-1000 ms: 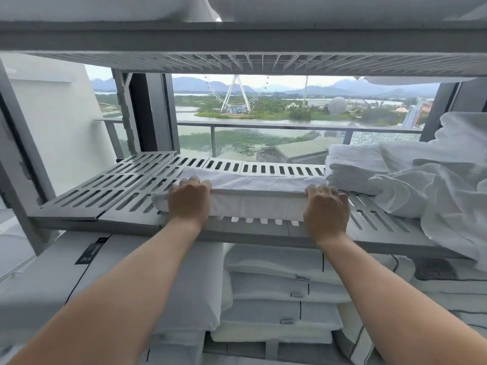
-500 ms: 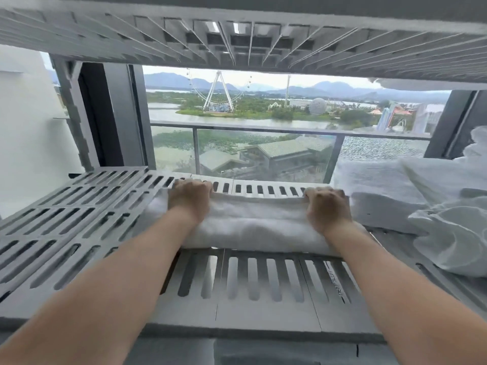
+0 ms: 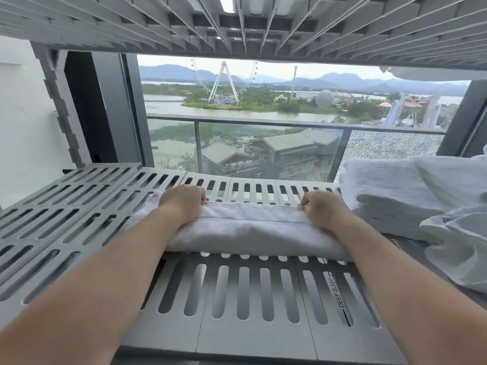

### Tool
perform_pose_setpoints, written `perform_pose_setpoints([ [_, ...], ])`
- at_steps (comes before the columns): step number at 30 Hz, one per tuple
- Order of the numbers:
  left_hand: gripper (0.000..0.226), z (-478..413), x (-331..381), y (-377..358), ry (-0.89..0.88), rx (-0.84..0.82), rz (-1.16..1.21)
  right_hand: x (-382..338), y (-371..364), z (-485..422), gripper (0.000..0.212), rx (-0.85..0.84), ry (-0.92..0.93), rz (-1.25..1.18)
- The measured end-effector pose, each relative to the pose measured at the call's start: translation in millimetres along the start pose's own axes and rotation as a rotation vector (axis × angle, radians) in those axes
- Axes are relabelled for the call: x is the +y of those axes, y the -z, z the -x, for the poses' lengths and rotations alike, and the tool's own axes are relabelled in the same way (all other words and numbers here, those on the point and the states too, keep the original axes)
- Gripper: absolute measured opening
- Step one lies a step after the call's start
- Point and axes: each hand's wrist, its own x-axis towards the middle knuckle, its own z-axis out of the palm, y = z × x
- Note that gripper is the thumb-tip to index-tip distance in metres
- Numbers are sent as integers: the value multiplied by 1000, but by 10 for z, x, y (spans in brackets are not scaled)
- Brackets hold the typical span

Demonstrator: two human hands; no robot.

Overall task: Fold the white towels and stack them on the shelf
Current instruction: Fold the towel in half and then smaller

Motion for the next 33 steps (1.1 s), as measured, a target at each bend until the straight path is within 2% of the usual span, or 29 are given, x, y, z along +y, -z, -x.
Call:
perform_pose_setpoints([
  [4, 41, 2, 234, 120, 83, -50, -146, 78, -145, 46, 18, 42, 16, -107],
  [6, 44, 9, 480, 173, 68, 12, -238, 90, -101, 33, 20, -1, 24, -138],
  [7, 45, 16, 625, 184, 21, 77, -226, 108, -57, 25, 22, -30, 30, -131],
  [9, 38, 46, 943, 175, -124, 174, -9, 175, 42, 23, 26, -59, 35, -72],
  [10, 30, 74, 1093, 151, -208, 153, 129, 223, 86, 33, 30, -65, 33, -48],
  [11, 26, 110, 1241, 117, -283, 66, 220, 275, 121, 49, 35, -72, 32, -35],
  [13, 47, 194, 1455, -11, -363, -163, 237, 357, 147, 78, 43, -99, 42, -14],
  [15, 72, 284, 1549, -168, -357, -269, 118, 413, 130, 88, 51, -112, 68, 19],
  [17, 84, 333, 1566, -267, -328, -286, 6, 443, 94, 89, 57, -89, 82, 32],
  [21, 83, 278, 1681, -169, -257, -359, -48, 436, 44, 66, 57, -29, 102, -24],
  [27, 80, 365, 1953, -308, -235, -277, -8, 465, 52, 13, 49, 6, 48, -232],
  [29, 82, 345, 1947, -332, -225, -285, -12, 479, 94, -20, 43, 0, -18, -308],
  [33, 91, 329, 1915, -348, -226, -282, -16, 482, 228, -49, 50, -115, -218, -442],
])
